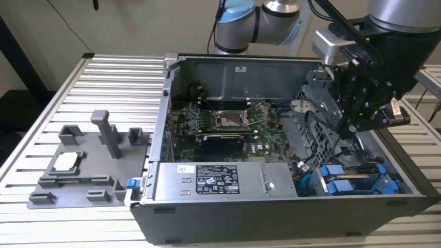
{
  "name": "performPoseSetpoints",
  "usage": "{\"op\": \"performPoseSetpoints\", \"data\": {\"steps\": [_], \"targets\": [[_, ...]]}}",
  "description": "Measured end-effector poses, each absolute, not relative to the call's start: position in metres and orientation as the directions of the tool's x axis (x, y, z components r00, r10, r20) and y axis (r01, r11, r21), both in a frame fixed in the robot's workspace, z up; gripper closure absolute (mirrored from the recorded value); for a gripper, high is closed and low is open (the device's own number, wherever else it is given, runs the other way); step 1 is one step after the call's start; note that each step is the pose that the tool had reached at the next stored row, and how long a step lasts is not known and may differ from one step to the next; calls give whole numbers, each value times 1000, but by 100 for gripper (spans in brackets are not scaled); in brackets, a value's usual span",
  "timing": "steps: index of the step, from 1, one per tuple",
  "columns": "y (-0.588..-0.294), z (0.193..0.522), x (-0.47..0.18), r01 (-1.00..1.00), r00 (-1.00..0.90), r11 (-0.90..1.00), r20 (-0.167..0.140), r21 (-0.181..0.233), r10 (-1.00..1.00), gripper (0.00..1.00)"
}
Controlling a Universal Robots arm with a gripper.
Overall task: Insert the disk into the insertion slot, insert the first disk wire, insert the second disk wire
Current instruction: 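Insert the second disk wire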
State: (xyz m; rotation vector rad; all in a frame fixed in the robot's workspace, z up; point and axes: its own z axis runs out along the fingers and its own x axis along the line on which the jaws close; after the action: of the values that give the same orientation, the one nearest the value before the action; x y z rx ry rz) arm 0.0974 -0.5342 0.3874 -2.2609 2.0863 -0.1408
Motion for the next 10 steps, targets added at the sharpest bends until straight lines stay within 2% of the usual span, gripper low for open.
{"op": "performPoseSetpoints", "data": {"steps": [10], "targets": [[-557,387,106,-991,79,-81,25,-104,-997,84]]}}
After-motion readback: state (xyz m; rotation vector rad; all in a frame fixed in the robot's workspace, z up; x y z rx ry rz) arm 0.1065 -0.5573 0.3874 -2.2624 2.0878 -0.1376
